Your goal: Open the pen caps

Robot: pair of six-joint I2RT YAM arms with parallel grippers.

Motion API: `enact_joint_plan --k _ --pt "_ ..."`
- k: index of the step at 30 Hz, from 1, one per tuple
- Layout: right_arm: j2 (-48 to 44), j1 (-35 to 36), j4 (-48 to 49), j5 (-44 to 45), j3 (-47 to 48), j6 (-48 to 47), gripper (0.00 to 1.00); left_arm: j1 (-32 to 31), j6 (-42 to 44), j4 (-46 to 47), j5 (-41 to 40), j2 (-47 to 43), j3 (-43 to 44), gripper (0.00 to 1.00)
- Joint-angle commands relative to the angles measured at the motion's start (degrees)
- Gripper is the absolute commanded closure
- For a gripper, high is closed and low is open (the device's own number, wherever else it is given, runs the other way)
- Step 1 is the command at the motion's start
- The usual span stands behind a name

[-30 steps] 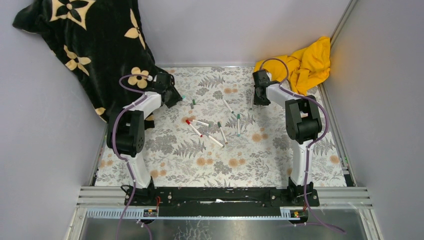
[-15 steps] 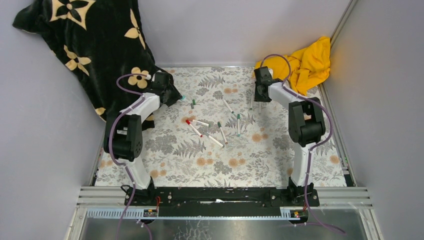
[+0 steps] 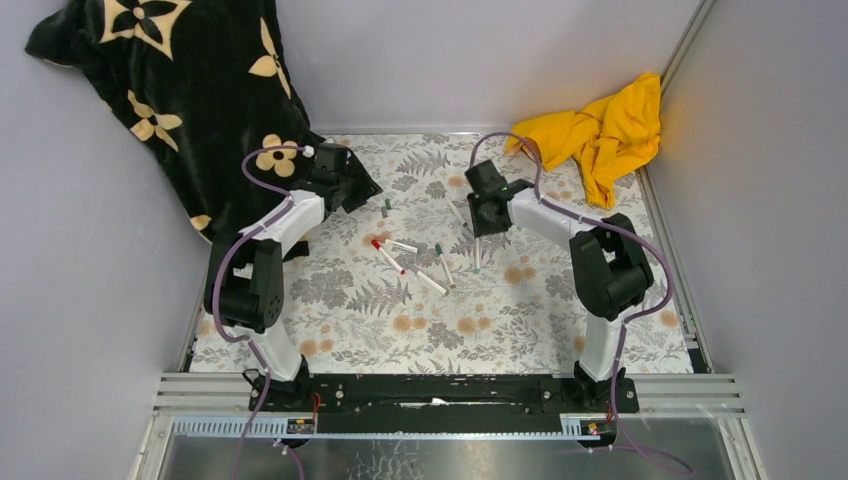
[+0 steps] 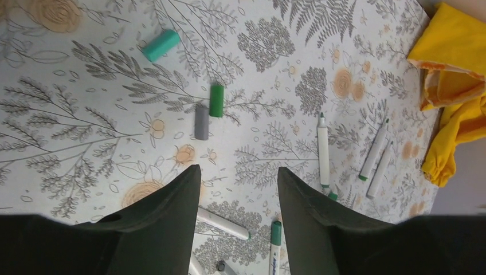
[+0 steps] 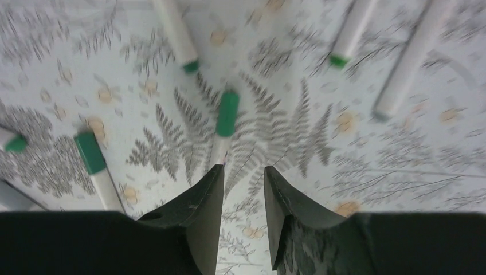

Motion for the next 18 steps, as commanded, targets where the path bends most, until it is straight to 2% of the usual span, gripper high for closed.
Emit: enact_joint_plan --k 1,18 --pt "-3.82 2.47 -0.01 -2.47 -3.69 2.91 0.61 -1.04 -1.14 3.6 1.62 -2.45 -0.85 0.41" --pt "0.38 6.4 1.01 -1.77 -7.15 5.73 0.61 -2.15 -1.85 5.18 1.9 -4.51 -2.8 0.41"
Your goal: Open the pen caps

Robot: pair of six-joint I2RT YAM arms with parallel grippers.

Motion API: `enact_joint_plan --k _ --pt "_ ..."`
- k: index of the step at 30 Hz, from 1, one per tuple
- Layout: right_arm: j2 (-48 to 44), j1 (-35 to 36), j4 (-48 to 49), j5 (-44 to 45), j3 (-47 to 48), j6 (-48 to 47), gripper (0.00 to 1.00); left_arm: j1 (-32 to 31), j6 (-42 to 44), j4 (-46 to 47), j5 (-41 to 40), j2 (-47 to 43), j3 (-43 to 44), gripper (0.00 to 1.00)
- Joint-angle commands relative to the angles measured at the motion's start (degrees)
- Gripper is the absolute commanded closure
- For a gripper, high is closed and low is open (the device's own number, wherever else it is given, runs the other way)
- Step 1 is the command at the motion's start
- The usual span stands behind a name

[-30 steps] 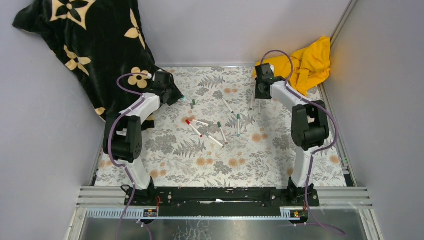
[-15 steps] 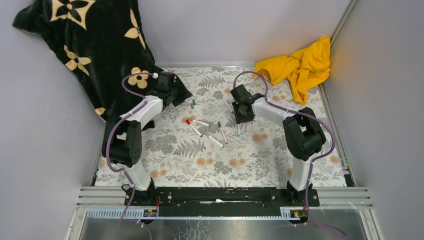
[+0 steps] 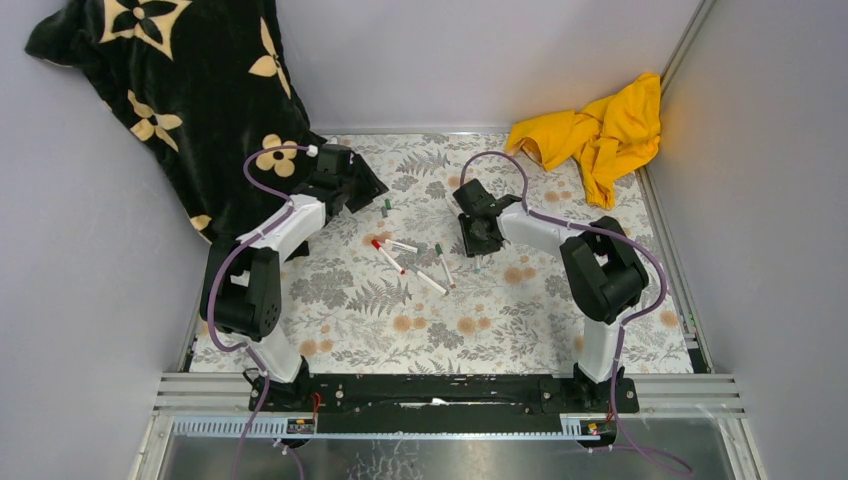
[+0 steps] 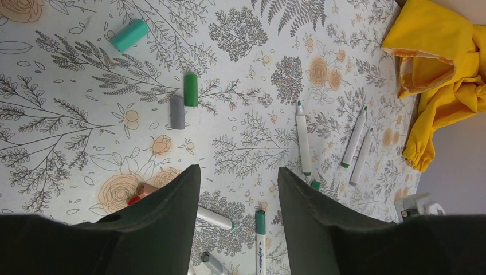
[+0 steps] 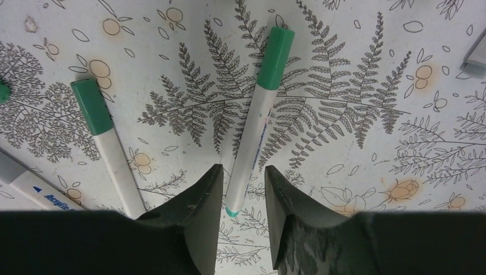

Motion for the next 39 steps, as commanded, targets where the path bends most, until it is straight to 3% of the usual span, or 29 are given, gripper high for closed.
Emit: enact_joint_plan --k 1,11,13,17,24,33,39 --pt "0.76 0.41 1.04 0.26 -0.65 1.82 0.61 -0.3 -0.58 3.33 0.63 -1.53 -0.98 0.41" --pt "2.66 0.41 3.01 -1.4 -2.88 3.01 0.64 -0.38 -0.84 4.29 0.29 -1.89 -1.73 0.41" --pt "2.68 0.41 3.68 -1.94 -3.88 3.39 0.72 -0.34 -0.91 4.39 0.28 -1.79 -1.81 0.41" --pt "2.36 0.36 5.01 -2.34 -6.37 4.04 1.0 -0.43 -1.11 4.89 1.07 -1.51 -1.95 0.41" --pt "-2.64 0.46 5.85 -2.43 -8.8 2.11 1.0 -0.47 -2.65 6.35 6.08 -0.62 -2.02 0.31" --pt "-10.73 2.01 4.8 -7.85 -7.02 -1.19 1.0 -1.9 -8.39 14.64 20.01 3.44 -1.48 0.31" --pt "-11.96 3.27 5.66 -12.95 -4.49 -0.73 1.0 -5.63 -8.51 15.21 22.12 6.15 0.67 0.31"
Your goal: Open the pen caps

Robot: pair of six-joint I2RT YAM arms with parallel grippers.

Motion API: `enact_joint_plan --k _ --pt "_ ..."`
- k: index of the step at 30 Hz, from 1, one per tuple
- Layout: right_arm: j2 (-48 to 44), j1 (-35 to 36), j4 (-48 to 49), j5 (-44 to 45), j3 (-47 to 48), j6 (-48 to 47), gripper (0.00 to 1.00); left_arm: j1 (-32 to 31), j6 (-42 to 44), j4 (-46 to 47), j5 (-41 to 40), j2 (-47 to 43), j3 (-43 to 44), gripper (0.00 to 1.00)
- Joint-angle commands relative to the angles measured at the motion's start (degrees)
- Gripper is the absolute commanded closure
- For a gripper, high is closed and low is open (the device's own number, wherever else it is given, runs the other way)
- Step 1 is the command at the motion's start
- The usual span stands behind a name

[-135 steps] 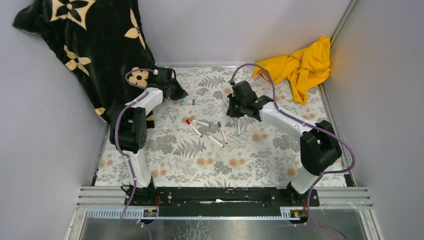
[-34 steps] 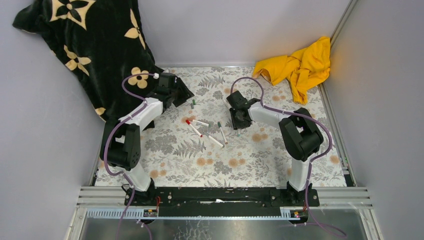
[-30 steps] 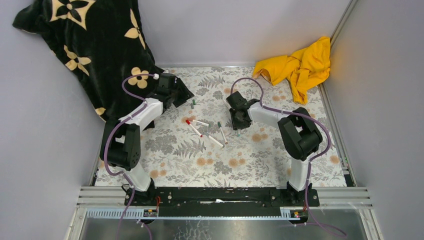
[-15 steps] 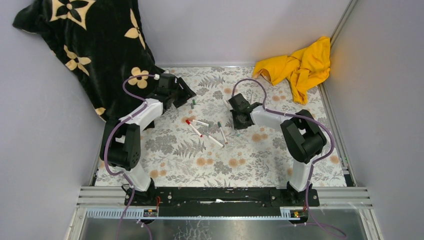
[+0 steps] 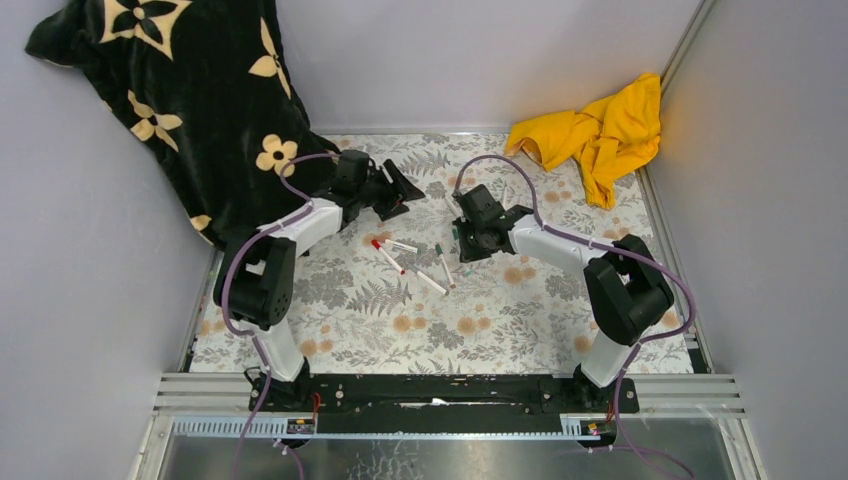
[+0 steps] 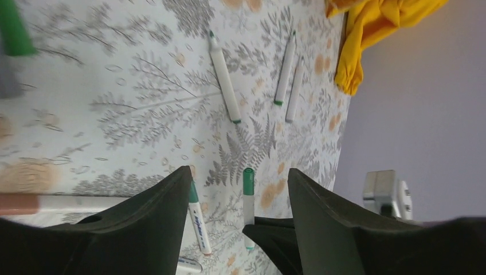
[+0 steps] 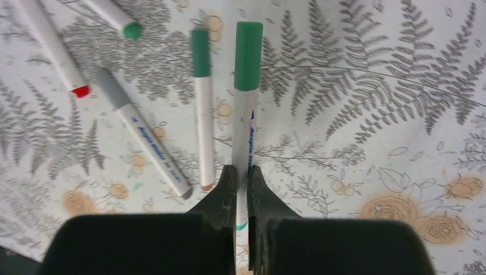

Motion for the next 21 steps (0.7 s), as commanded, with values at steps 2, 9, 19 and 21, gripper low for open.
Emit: enact_joint_plan --k 2,9,19,21 --pt "-2.61 1.26 0.47 -5.94 4.37 -0.58 1.0 -3.17 -1.49 5.13 5.4 2.62 2.58 0.31" --pt "-1.63 1.56 1.1 -9.05 7.77 -0.09 1.0 -5.56 -1.19 4.84 5.45 4.48 3.81 0.31" --pt "-0.49 1.78 1.56 -10.6 10.55 -0.14 1.0 -7.46 -0.71 4.04 4.62 5.61 4.39 0.32" --pt "-0.41 1.83 1.46 -10.56 10.88 -0.2 1.0 -7.54 -0.71 4.12 4.6 5.81 4.37 0.32"
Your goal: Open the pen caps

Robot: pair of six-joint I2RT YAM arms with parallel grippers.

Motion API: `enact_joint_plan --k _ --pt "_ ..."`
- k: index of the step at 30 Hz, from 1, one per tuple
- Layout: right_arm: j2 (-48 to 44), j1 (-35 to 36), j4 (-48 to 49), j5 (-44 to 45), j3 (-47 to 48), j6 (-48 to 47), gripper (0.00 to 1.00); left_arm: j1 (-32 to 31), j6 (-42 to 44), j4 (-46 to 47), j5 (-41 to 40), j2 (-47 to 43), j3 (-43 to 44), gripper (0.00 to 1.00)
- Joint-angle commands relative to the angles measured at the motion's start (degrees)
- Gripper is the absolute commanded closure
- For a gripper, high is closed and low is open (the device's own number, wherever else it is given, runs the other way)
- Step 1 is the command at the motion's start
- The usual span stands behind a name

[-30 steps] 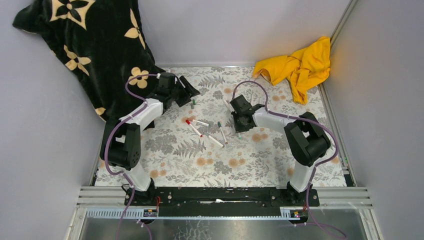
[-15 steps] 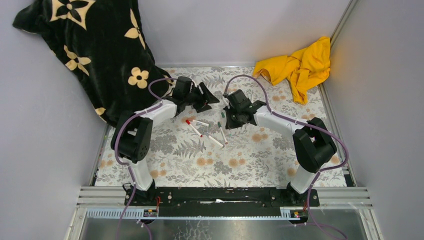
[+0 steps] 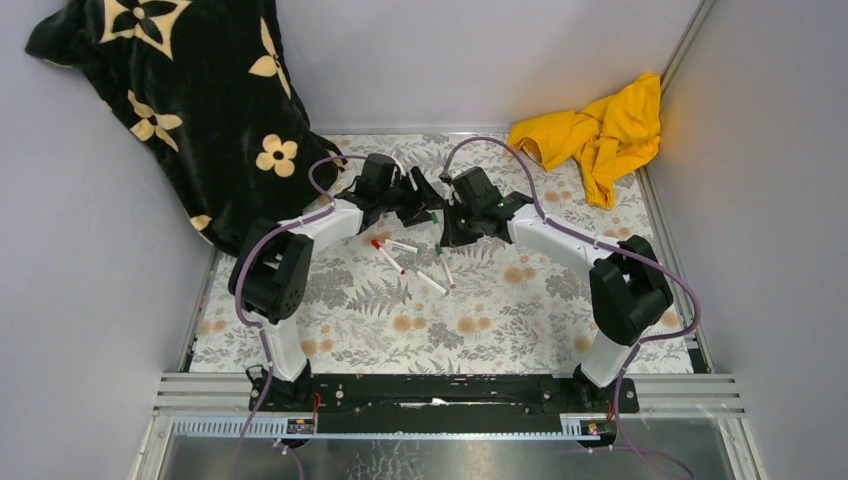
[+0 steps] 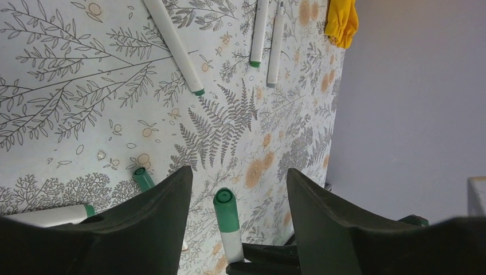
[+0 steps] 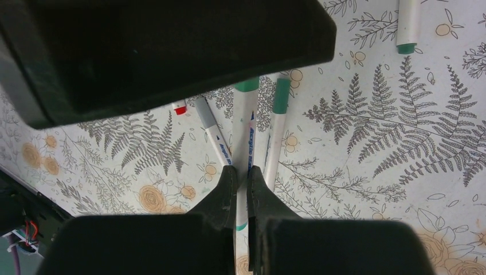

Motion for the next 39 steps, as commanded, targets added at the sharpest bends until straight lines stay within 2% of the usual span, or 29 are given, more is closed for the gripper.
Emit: enact_joint_plan --k 1,4,19,33,39 --pt "-0.2 0.83 0.9 -1.81 3.08 -0.21 1.0 -0.53 0.32 2.11 0.71 0.92 1.57 0.33" --pt "0.39 0.76 0.7 -1.86 3.89 -0.4 1.0 -0.72 0.28 2.3 0.81 0.84 1.55 0.36" --pt "2.26 0.8 0.57 -0.58 5.41 -0.67 1.0 -0.75 0.67 3.01 1.79 -0.53 0.27 0.63" --pt "1.41 0.6 0.61 1.7 4.91 -0.57 1.0 -0.75 1.5 3.14 1.96 -1.87 -2.24 0.65" --pt "1.35 0.59 0.81 1.05 4.63 -0.42 1.0 -0.74 1.47 3.38 1.78 -2.11 -2.49 0.71"
